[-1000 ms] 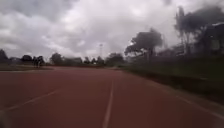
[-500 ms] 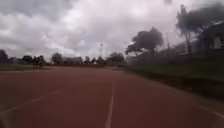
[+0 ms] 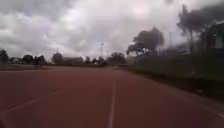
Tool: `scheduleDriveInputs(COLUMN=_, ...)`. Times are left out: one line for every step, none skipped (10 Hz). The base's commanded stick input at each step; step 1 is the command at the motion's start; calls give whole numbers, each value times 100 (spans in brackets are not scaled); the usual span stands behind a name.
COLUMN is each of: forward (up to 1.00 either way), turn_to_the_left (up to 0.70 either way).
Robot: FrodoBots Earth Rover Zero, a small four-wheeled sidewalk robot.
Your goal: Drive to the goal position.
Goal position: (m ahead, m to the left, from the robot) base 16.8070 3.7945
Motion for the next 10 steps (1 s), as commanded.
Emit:
scheduleDriveInputs(forward=85, turn_to_the_left=-33)
scheduleDriveInputs(forward=85, turn_to_the_left=-33)
scheduleDriveInputs(forward=85, turn_to_the_left=-33)
scheduleDriveInputs(forward=85, turn_to_the_left=-24)
scheduleDriveInputs(forward=85, turn_to_the_left=-12)
scheduleDriveInputs(forward=85, turn_to_the_left=1)
scheduleDriveInputs(forward=85, turn_to_the_left=1)
scheduleDriveInputs(forward=85, turn_to_the_left=1)
scheduleDriveInputs(forward=85, turn_to_the_left=1)
scheduleDriveInputs(forward=85, turn_to_the_left=1)
